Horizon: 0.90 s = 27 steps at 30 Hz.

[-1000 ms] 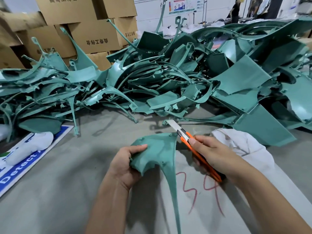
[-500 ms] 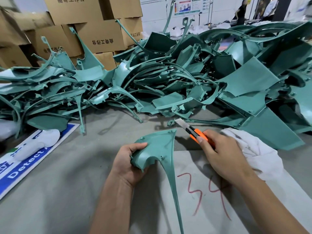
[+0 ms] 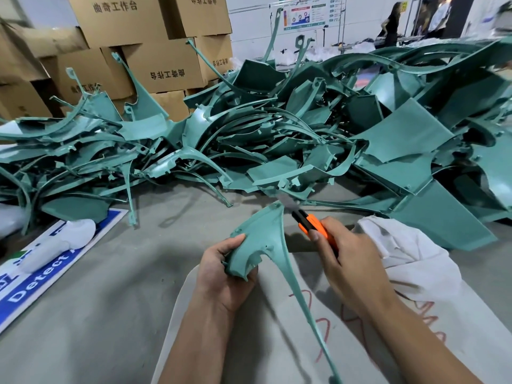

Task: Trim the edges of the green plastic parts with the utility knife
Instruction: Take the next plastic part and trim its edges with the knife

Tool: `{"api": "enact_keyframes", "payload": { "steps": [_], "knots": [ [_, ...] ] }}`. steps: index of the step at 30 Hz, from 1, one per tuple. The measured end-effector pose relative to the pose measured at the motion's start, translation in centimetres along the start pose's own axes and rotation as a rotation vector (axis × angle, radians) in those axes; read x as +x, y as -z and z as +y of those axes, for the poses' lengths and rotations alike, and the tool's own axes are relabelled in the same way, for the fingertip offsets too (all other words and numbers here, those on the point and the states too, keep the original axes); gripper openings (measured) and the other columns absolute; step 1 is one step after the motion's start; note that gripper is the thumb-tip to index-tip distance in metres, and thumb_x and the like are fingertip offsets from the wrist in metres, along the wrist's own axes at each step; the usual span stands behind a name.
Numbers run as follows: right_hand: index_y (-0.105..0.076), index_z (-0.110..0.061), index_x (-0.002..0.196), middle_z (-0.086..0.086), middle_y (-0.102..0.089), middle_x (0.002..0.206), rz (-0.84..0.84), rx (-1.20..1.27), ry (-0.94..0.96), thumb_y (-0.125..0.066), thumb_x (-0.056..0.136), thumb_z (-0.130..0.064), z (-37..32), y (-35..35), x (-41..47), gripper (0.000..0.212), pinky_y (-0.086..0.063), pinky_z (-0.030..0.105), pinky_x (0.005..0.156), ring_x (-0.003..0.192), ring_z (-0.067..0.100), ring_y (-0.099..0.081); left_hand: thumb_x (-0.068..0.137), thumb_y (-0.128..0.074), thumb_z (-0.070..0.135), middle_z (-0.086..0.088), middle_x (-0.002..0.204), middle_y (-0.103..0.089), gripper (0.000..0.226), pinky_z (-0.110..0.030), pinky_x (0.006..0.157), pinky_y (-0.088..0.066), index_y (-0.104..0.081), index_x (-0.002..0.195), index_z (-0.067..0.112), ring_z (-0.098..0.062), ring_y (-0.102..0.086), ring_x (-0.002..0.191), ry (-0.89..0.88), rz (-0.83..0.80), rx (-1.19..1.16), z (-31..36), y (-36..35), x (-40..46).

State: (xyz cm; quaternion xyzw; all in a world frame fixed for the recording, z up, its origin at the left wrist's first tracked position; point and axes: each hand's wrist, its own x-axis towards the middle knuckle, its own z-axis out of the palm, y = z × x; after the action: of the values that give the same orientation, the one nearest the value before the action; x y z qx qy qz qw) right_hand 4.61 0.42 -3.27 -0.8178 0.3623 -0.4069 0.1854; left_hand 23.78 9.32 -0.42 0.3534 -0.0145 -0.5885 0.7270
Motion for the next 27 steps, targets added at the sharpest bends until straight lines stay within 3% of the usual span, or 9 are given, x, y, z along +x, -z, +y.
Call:
{"api": "enact_keyframes", "payload": {
  "steps": [5, 8, 12, 16, 20, 25, 27],
  "knots": [
    [-0.064, -0.031, 0.105, -0.006, -0.070, 0.071, -0.082, 0.148, 0.042, -0.043, 0.109, -0.053, -0.7, -0.1, -0.3, 0.030, -0.037, 0.019, 0.043, 0.049, 0.013, -0.056, 0.071, -0.059, 0.001, -0.014, 0.072, -0.070, 0.027, -0.020, 0.041, -0.052, -0.065, 0.097, -0.005, -0.022, -0.068, 0.049, -0.033, 0.025, -0.019, 0.3, 0.1, 0.0],
    [-0.055, -0.033, 0.093, -0.009, -0.054, 0.060, -0.050, 0.142, 0.130, -0.043, 0.110, -0.050, -1.0, 0.3, -0.3, 0.027, -0.038, 0.026, 0.047, 0.049, 0.014, -0.052, 0.071, -0.058, 0.001, -0.014, 0.069, -0.070, 0.025, -0.021, 0.040, -0.053, -0.064, 0.095, -0.004, -0.022, -0.067, 0.047, -0.036, 0.040, -0.042, 0.4, 0.1, 0.1],
    [-0.055, -0.024, 0.087, -0.004, -0.048, 0.061, -0.146, 0.270, 0.214, -0.048, 0.108, -0.044, -1.5, 1.2, -0.2, 0.030, -0.040, 0.038, 0.052, 0.052, 0.017, -0.048, 0.072, -0.057, 0.000, -0.015, 0.067, -0.070, 0.026, -0.022, 0.039, -0.053, -0.063, 0.096, -0.005, -0.022, -0.068, 0.047, -0.042, 0.061, -0.097, 0.9, 0.5, 0.1],
    [-0.056, -0.021, 0.075, -0.006, -0.041, 0.057, -0.217, 0.389, 0.280, -0.057, 0.105, -0.039, -1.6, 2.2, -0.1, 0.035, -0.029, 0.031, 0.047, 0.047, 0.014, -0.041, 0.072, -0.056, -0.001, -0.015, 0.061, -0.068, 0.014, -0.023, 0.036, -0.051, -0.066, 0.078, -0.008, -0.022, -0.065, 0.042, -0.047, 0.066, -0.103, 1.2, 0.8, 0.2],
    [-0.052, -0.022, 0.069, -0.010, -0.039, 0.055, -0.229, 0.444, 0.267, -0.058, 0.103, -0.038, -2.1, 2.2, -0.3, 0.038, -0.025, 0.027, 0.048, 0.046, 0.011, -0.038, 0.072, -0.057, 0.000, -0.013, 0.061, -0.069, 0.020, -0.022, 0.037, -0.051, -0.072, 0.060, -0.006, -0.021, -0.066, 0.043, -0.055, 0.067, -0.052, 1.2, 1.1, 0.5],
    [-0.055, -0.018, 0.069, 0.000, -0.046, 0.054, -0.230, 0.425, 0.233, -0.054, 0.104, -0.044, -2.0, 1.7, -0.4, 0.043, -0.033, 0.035, 0.047, 0.047, 0.017, -0.044, 0.072, -0.060, 0.003, -0.017, 0.079, -0.074, 0.021, -0.028, 0.064, -0.059, -0.075, 0.083, -0.006, -0.026, -0.072, 0.063, -0.021, -0.023, 0.057, 0.9, 1.2, 0.2],
    [-0.054, -0.017, 0.069, 0.004, -0.047, 0.056, -0.196, 0.394, 0.179, -0.052, 0.103, -0.049, -1.7, 1.7, -0.3, 0.047, -0.035, 0.042, 0.050, 0.050, 0.019, -0.045, 0.069, -0.062, 0.002, -0.018, 0.078, -0.073, 0.023, -0.031, 0.060, -0.059, -0.073, 0.087, -0.007, -0.027, -0.071, 0.061, -0.004, -0.058, 0.095, 0.9, 1.0, -0.2]
  ]
}}
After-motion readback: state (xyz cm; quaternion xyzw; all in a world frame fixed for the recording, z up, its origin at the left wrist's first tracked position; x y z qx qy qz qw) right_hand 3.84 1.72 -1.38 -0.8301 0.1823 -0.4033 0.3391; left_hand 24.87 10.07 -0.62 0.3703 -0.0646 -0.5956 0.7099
